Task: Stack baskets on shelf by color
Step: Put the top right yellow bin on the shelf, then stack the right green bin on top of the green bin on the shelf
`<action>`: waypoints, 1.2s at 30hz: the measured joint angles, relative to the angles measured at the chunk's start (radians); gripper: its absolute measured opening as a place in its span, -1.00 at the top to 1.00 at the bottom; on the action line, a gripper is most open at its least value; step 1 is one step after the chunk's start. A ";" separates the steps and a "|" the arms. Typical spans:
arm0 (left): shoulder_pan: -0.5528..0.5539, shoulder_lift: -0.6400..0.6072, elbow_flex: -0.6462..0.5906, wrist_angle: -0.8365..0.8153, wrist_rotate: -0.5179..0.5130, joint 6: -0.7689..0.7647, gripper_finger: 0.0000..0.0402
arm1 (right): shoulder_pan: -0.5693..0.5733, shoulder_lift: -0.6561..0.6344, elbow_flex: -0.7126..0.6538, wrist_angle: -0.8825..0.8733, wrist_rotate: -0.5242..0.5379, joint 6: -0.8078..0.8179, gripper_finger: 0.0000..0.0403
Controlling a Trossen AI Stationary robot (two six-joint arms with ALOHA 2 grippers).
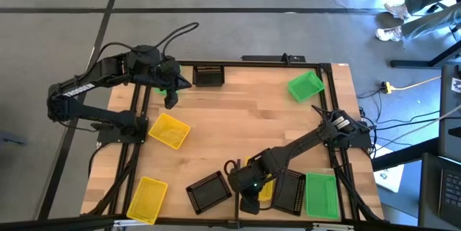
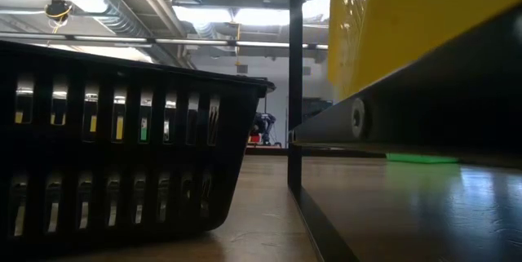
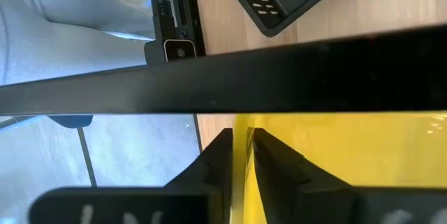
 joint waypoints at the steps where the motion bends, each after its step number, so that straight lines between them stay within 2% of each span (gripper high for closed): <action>1: 0.000 0.000 0.000 0.000 0.000 0.000 1.00 | 0.000 0.000 0.000 0.001 0.000 0.000 0.72; 5: 0.000 0.000 0.000 0.000 0.000 0.000 1.00 | 0.000 0.000 0.000 0.017 -0.001 0.000 0.70; 10: 0.000 0.000 0.000 0.000 0.000 0.000 1.00 | 0.000 0.000 0.000 0.055 -0.051 0.023 0.69; 24: 0.000 0.000 0.000 0.000 0.000 0.000 1.00 | 0.000 -0.040 -0.001 0.050 -0.055 0.084 0.69; 36: 0.000 0.000 0.000 0.000 -0.001 -0.001 1.00 | -0.015 -0.181 0.000 0.020 0.117 0.099 0.69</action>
